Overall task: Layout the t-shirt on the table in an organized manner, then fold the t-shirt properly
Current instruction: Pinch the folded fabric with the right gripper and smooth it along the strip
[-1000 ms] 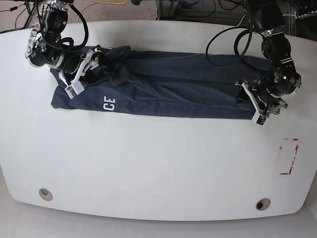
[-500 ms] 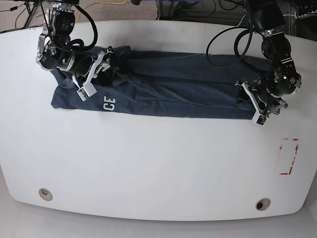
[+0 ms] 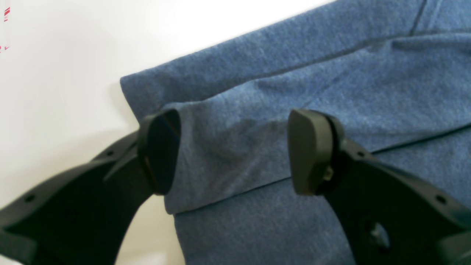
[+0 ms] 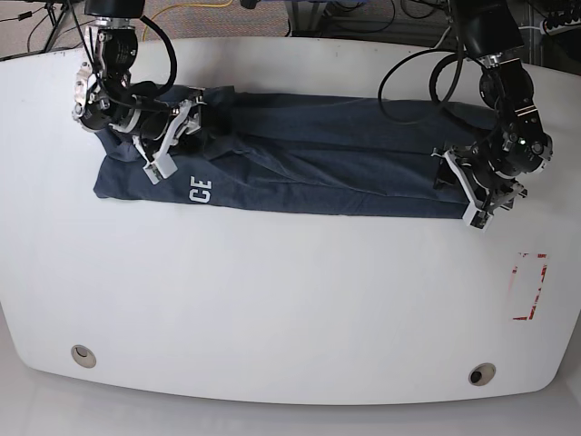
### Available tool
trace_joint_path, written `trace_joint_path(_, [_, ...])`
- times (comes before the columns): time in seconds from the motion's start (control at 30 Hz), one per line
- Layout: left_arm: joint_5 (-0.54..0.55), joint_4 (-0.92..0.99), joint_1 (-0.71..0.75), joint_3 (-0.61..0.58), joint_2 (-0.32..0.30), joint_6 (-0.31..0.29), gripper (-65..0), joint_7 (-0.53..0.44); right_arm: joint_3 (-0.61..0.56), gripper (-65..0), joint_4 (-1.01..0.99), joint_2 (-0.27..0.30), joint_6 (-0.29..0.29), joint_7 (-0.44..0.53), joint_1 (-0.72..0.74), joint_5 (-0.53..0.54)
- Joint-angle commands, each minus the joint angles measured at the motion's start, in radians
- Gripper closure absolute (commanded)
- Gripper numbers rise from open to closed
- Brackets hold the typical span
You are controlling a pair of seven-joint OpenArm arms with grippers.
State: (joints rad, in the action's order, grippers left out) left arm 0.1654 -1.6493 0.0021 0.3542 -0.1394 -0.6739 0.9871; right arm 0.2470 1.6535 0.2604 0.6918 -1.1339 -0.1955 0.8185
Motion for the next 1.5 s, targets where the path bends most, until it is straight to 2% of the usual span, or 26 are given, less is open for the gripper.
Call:
trace_joint_path(0.0, [0.012, -0.019, -0.015, 0.001, -0.010, 0.000, -42.8, -0.017, -0.007, -29.3, 0.034, 0.007, 0.006, 0.018, 0.009, 0.023])
trace_joint_path(0.17, [0.012, -0.019, -0.015, 0.001, -0.010, 0.000, -42.8, -0.017, -0.021, -4.6, 0.061, -0.022, 0.006, 0.018, 0.009, 0.022])
trace_joint_path(0.23, [0.012, -0.019, -0.015, 0.001, -0.009, 0.000, -42.8, -0.017, -0.021, -1.3, 0.075, -0.026, 0.006, 0.018, 0.009, 0.025])
trace_joint_path(0.57, [0.012, -0.019, 0.003, -0.001, -0.006, 0.000, -42.8, -0.017, -0.022, -4.0, 0.212, -0.028, 0.006, 0.013, 0.037, 0.029])
trace_joint_path(0.77, [0.012, -0.019, 0.005, -0.001, -0.006, 0.000, -42.8, -0.018, -0.024, -4.0, 0.213, -0.028, 0.006, -0.019, 0.081, 0.029])
trace_joint_path(1.1, [0.012, -0.019, 0.006, -0.001, -0.006, 0.000, -42.8, -0.018, -0.024, -4.0, 0.213, -0.028, 0.006, -0.021, 0.133, 0.023])
trace_joint_path(1.27, [0.012, -0.019, 0.006, -0.001, -0.006, 0.000, -42.8, -0.018, -0.025, -4.6, 0.213, -0.054, 0.006, -0.019, 0.152, 0.022])
trace_joint_path(1.33, [0.012, -0.019, 0.006, -0.001, -0.006, 0.000, -42.8, -0.018, -0.025, -9.0, 0.213, -0.059, 0.006, -0.019, 0.152, 0.022])
trace_joint_path(1.43, [0.012, -0.019, 0.006, -0.001, -0.006, 0.000, -42.8, -0.018, -0.039, -23.8, 0.215, -0.062, 0.006, -0.019, 0.149, 0.022])
trace_joint_path(1.47, [0.012, -0.019, 0.006, -0.001, -0.006, 0.000, -42.8, -0.018, -0.048, -31.5, 0.215, -0.062, 0.006, -0.019, 0.146, 0.022])
